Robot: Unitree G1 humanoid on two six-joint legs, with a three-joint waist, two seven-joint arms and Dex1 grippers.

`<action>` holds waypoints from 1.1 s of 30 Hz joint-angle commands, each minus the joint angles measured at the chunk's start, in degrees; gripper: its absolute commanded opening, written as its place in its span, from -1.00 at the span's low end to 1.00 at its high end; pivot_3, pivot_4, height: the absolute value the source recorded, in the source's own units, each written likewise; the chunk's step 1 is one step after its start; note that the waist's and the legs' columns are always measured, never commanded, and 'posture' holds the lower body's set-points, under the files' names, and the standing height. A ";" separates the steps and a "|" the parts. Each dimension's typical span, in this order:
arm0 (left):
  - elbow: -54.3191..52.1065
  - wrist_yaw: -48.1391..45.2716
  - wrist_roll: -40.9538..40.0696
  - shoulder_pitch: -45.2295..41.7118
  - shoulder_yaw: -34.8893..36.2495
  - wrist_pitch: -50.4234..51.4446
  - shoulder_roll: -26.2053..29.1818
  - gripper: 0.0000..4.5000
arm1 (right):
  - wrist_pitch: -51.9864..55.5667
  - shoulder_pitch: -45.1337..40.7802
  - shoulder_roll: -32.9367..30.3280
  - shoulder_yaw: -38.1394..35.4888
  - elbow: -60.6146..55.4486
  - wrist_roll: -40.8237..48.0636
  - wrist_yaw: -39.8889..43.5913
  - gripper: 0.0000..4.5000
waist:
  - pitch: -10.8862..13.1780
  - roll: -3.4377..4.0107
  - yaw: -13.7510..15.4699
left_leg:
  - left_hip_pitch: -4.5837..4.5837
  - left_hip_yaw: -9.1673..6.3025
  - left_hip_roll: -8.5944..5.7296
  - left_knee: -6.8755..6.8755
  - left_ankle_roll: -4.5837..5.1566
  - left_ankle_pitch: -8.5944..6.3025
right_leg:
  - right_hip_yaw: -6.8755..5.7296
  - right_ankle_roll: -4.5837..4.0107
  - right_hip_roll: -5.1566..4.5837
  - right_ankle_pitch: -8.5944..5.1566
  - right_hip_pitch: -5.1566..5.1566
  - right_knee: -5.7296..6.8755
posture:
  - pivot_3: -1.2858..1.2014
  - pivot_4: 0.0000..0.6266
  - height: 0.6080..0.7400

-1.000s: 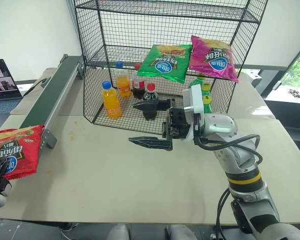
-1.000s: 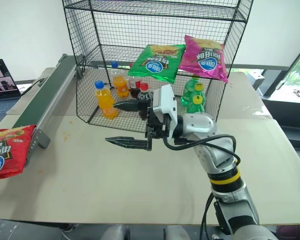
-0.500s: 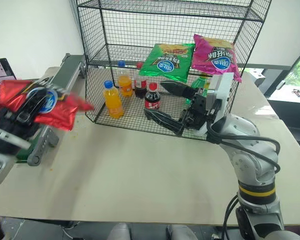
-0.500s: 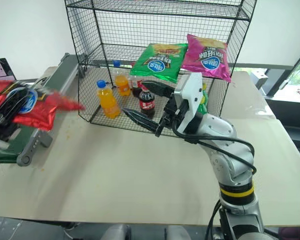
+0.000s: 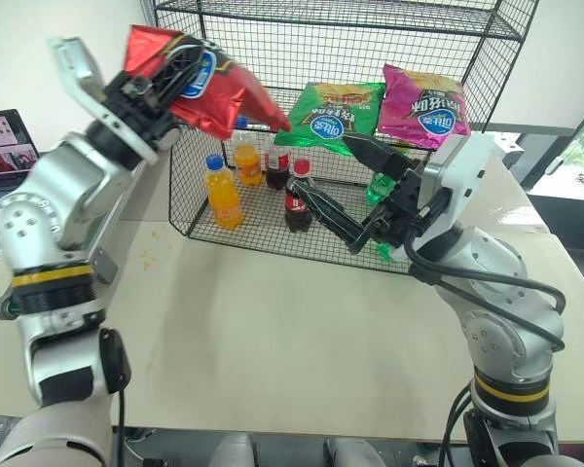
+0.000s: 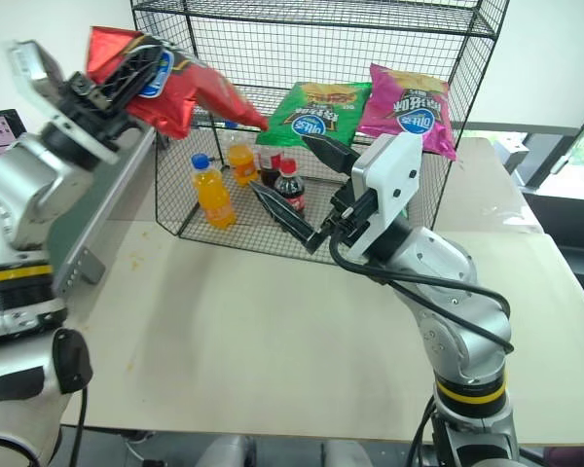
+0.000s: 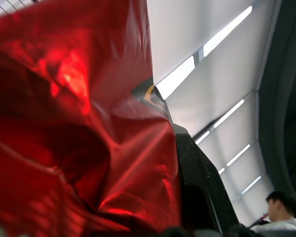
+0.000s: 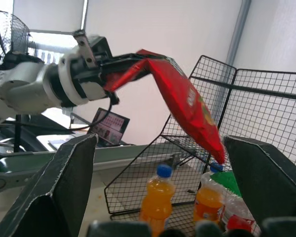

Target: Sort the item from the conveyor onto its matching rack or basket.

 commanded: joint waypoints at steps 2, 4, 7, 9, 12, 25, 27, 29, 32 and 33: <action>7.95 -10.63 9.32 -5.59 -0.02 -1.31 -2.03 -0.97 | 0.96 -0.19 -1.00 -1.57 -3.34 -0.28 -2.13 1.00 | 0.00 0.00 -0.12 | -0.05 -0.02 -0.01 -0.01 -0.02 0.02 | -0.01 0.00 0.00 0.00 -0.03 -0.01 | 0.03 -0.52 0.97; 12.82 -15.10 13.96 -8.34 0.33 -3.91 -3.78 -0.97 | 1.44 0.15 -1.19 -1.65 -3.85 -0.29 -2.81 1.00 | 0.01 0.00 -0.13 | -0.07 -0.02 -0.01 -0.02 -0.01 0.02 | -0.01 0.00 0.00 0.00 -0.04 -0.02 | 0.03 -0.52 0.97; 18.80 -20.14 18.91 -12.44 1.66 -6.83 -5.93 -0.97 | 2.02 0.32 -1.14 -1.42 -4.40 -0.12 -3.66 1.00 | 0.01 -0.01 -0.04 | -0.12 -0.06 -0.02 -0.02 0.01 0.04 | -0.04 0.01 0.01 0.00 -0.05 -0.03 | 0.03 -0.52 0.97; 24.56 -23.52 22.07 -16.49 2.71 -10.19 -7.08 -0.97 | 2.65 -0.05 -0.94 -0.94 -4.66 0.10 -4.14 1.00 | 0.02 -0.02 -0.03 | -0.17 -0.08 -0.04 0.01 0.02 0.04 | -0.04 0.03 0.01 0.01 -0.05 -0.03 | 0.03 -0.52 0.97; 30.35 -26.04 25.79 -19.55 5.02 -12.69 -7.67 -0.97 | 3.00 -0.32 -1.19 -0.66 -4.65 0.13 -4.16 1.00 | 0.02 -0.01 -0.05 | -0.26 -0.14 -0.06 0.03 0.06 0.06 | -0.07 0.07 0.01 0.03 -0.08 -0.09 | 0.03 -0.52 0.97; 45.33 -17.85 37.24 -19.29 13.43 -15.46 -11.17 -0.97 | 3.36 -2.99 -0.27 0.48 -2.89 -3.81 -7.17 1.00 | 0.01 0.07 0.19 | -0.50 -0.37 -0.07 0.26 0.18 0.11 | -0.24 0.13 0.00 0.04 -0.08 -0.04 | 0.03 -0.52 0.97; 45.12 -16.48 37.40 -19.83 15.07 -15.11 -11.20 -0.97 | 3.16 -3.17 -0.13 0.49 -2.65 -4.16 -7.24 1.00 | 0.01 0.07 0.07 | -0.53 -0.40 -0.07 0.28 0.19 0.11 | -0.27 0.14 0.00 0.05 -0.08 -0.03 | 0.03 -0.52 0.97; 45.13 -14.26 37.88 -20.64 16.43 -15.20 -11.37 -0.97 | 3.04 -3.30 0.02 0.51 -2.43 -4.40 -7.14 1.00 | 0.01 0.07 0.01 | -0.52 -0.44 -0.07 0.27 0.19 0.10 | -0.30 0.14 0.00 0.05 -0.08 -0.01 | 0.03 -0.52 0.97; 46.34 -10.99 39.51 -22.19 17.60 -18.10 -11.89 -0.97 | 2.86 -3.38 0.34 0.66 -2.16 -4.71 -6.90 1.00 | 0.01 0.07 0.00 | -0.52 -0.50 -0.07 0.26 0.19 0.11 | -0.36 0.14 0.01 0.05 -0.07 0.03 | 0.03 -0.52 0.97; 46.85 -10.28 39.96 -22.58 18.03 -18.66 -11.99 -0.97 | 2.80 -3.43 0.42 0.71 -2.05 -4.79 -6.83 1.00 | 0.01 0.07 0.01 | -0.52 -0.52 -0.07 0.27 0.19 0.11 | -0.38 0.14 0.01 0.05 -0.07 0.03 | 0.03 -0.52 0.97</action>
